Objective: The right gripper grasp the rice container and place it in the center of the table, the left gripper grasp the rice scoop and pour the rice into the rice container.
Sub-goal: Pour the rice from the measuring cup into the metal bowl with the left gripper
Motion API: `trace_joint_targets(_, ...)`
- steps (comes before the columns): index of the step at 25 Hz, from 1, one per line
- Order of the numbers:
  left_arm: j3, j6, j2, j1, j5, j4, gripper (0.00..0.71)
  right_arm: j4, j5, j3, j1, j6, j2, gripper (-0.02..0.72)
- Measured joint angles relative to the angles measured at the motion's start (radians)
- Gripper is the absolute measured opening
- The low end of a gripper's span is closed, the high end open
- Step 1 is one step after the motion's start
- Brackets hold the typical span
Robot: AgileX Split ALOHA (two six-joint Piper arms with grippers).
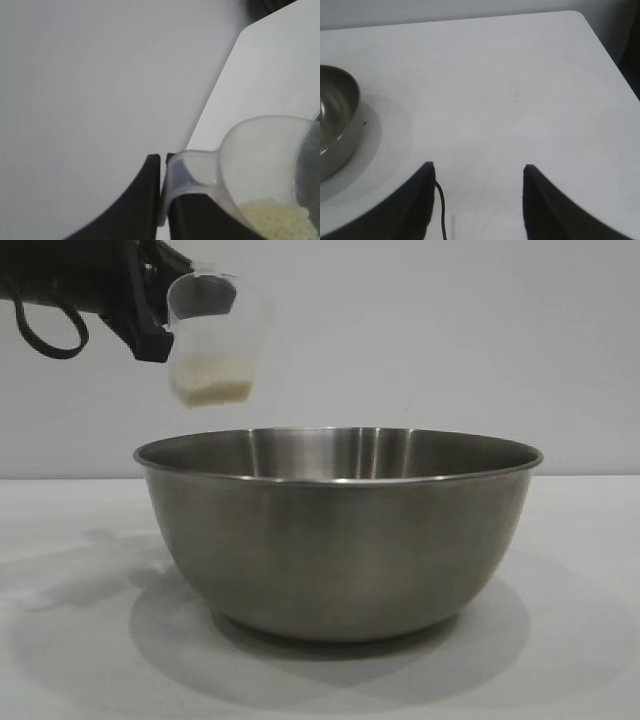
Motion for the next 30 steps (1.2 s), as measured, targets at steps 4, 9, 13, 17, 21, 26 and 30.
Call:
trace_joint_targets(4, -0.032, 0.096, 0.0, -0.014, 0.0, 0.066, 0.0, 0.0, 0.0, 0.0, 0.0, 0.0, 0.0, 0.333)
trace_joint_targets(9, -0.082, 0.243, 0.0, -0.078, -0.001, 0.125, 0.0, 0.0, 0.0, 0.0, 0.0, 0.0, 0.0, 0.333)
trace_joint_targets(13, -0.09, 0.457, 0.0, -0.126, -0.001, 0.134, 0.0, 0.0, 0.0, 0.0, 0.0, 0.0, 0.0, 0.333)
trace_joint_targets(17, -0.09, 0.602, 0.0, -0.14, -0.002, 0.172, 0.0, 0.0, 0.0, 0.0, 0.0, 0.0, 0.0, 0.333)
trace_joint_targets(21, -0.09, 0.797, 0.0, -0.14, -0.002, 0.244, 0.0, 0.0, 0.0, 0.0, 0.0, 0.0, 0.0, 0.333)
trace_joint_targets(26, -0.091, 0.992, 0.0, -0.14, -0.002, 0.32, 0.0, 0.0, 0.0, 0.0, 0.0, 0.0, 0.0, 0.333)
trace_joint_targets(30, -0.091, 1.063, 0.0, -0.153, 0.011, 0.322, 0.0, 0.0, 0.0, 0.0, 0.0, 0.0, 0.0, 0.333)
